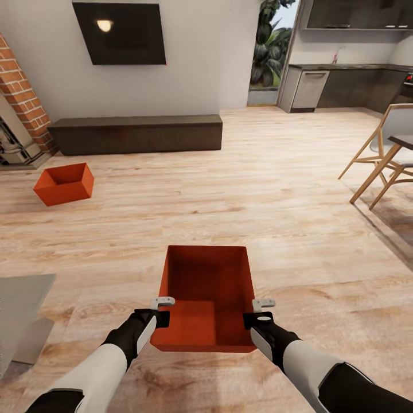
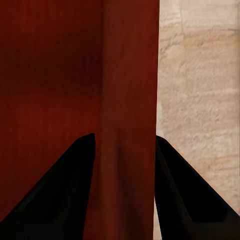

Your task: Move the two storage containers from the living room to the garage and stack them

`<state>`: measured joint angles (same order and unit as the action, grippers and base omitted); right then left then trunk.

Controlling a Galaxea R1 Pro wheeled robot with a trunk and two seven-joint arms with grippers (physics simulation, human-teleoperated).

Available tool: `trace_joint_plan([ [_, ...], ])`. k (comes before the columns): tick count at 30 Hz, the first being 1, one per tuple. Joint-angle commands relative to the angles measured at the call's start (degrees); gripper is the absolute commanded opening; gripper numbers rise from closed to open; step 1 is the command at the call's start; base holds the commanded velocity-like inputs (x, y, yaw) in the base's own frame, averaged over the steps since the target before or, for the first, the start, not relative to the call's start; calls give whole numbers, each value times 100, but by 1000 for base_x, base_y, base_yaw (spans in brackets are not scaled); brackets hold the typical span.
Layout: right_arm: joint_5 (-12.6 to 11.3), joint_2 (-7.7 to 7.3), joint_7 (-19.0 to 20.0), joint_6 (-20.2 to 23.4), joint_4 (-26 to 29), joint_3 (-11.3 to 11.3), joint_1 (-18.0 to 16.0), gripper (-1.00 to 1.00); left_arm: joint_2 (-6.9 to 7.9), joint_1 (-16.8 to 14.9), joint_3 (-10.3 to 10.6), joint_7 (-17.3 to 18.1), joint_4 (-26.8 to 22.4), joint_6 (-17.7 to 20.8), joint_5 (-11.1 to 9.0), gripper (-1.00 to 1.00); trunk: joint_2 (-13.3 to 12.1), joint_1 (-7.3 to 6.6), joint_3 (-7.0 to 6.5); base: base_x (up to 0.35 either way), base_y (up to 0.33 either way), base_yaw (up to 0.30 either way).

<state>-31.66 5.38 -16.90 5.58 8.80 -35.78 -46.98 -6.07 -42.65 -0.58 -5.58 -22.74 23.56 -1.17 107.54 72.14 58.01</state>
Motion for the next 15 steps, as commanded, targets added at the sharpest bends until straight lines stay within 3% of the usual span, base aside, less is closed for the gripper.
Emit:
trace_joint_plan([
  [1, 37, -2, 11, -4, 42, 12, -4, -100, 1, 2, -13, -49, 8, 34, -41, -100, -40, -23, -15, 0, 0, 0],
  [15, 37, -2, 11, 41, 42, 11, -4, -100, 1, 2, -13, -49, 15, 35, -41, -100, -601, -331, -266, 0, 0, 0],
])
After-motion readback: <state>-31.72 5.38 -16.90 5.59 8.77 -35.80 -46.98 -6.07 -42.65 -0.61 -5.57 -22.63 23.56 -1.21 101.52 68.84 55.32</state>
